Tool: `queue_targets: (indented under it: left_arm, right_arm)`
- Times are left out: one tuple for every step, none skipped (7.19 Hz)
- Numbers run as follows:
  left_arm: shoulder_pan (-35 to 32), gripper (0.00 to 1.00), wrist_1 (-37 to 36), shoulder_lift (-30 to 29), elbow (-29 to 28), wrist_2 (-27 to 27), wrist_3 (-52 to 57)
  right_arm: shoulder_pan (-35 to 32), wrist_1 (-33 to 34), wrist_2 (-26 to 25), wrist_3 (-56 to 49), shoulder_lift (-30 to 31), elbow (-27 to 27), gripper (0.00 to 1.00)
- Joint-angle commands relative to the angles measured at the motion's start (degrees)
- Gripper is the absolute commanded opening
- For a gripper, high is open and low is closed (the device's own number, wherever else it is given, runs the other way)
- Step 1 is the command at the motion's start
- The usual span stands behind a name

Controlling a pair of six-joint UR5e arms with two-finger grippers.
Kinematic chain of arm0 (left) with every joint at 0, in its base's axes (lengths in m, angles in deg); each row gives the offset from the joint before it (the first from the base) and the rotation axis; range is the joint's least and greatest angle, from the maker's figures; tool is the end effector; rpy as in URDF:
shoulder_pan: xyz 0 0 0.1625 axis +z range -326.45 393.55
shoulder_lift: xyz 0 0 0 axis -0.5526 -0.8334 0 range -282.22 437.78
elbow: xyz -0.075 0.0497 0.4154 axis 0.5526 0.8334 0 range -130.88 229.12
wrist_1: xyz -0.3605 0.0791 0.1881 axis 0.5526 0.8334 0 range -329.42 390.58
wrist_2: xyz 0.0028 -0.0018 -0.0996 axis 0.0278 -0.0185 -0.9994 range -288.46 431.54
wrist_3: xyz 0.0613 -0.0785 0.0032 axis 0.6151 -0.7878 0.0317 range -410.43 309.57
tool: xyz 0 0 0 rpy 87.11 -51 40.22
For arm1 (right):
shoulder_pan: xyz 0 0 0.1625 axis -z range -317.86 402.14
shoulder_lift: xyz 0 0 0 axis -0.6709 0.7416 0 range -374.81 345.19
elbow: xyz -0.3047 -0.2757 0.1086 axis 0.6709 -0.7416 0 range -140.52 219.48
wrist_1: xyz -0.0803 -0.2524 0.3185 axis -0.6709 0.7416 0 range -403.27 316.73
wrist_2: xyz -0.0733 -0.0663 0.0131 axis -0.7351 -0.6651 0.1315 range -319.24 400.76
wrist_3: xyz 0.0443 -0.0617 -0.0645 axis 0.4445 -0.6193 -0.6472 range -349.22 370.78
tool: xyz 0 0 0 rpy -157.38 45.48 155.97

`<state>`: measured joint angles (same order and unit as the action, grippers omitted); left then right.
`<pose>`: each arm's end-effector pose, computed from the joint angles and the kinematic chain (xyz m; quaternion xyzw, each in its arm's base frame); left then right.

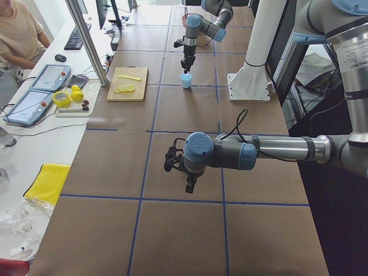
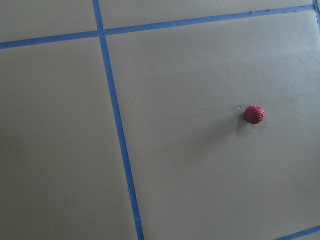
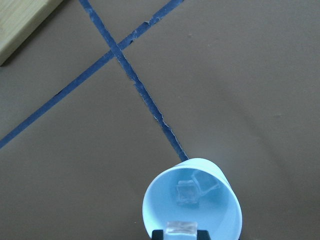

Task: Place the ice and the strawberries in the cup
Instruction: 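Carry the ice cube over the blue cup and release it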

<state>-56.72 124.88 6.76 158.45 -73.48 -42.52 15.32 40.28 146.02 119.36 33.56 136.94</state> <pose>-0.0533 -0.3576 0.6109 0.0688 0.4577 0.0778 0.8830 -0.5540 -0.4001 0.1560 -0.0840 -0.4691 0.2813 0.8329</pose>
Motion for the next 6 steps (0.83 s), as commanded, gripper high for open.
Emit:
queue_targets:
  left_arm:
    - [0.00,1.00,0.01,0.00,0.00,0.00,0.00]
    - [0.00,1.00,0.01,0.00,0.00,0.00,0.00]
    - [0.00,1.00,0.01,0.00,-0.09,0.00,0.00]
    - [0.00,1.00,-0.08,0.00,-0.09,0.00,0.00]
    - [0.18,1.00,-0.26,0.00,-0.18,0.09,-0.26]
    - [2.61,1.00,0.35,-0.09,-0.09,0.17,-4.70]
  right_arm:
    - [0.01,-0.05,-0.14,-0.29,-0.03,-0.60,0.44]
    - [0.01,-0.05,-0.14,-0.47,-0.03,-0.69,0.58]
    - [0.01,-0.05,-0.14,-0.56,-0.03,-0.78,0.59]
    - [0.01,-0.05,-0.14,-0.56,-0.03,-0.87,0.58]
    - [-0.52,0.04,-0.06,-0.65,-0.03,-0.26,0.58]
    - [-3.22,0.91,2.12,-0.65,1.11,2.62,0.61]
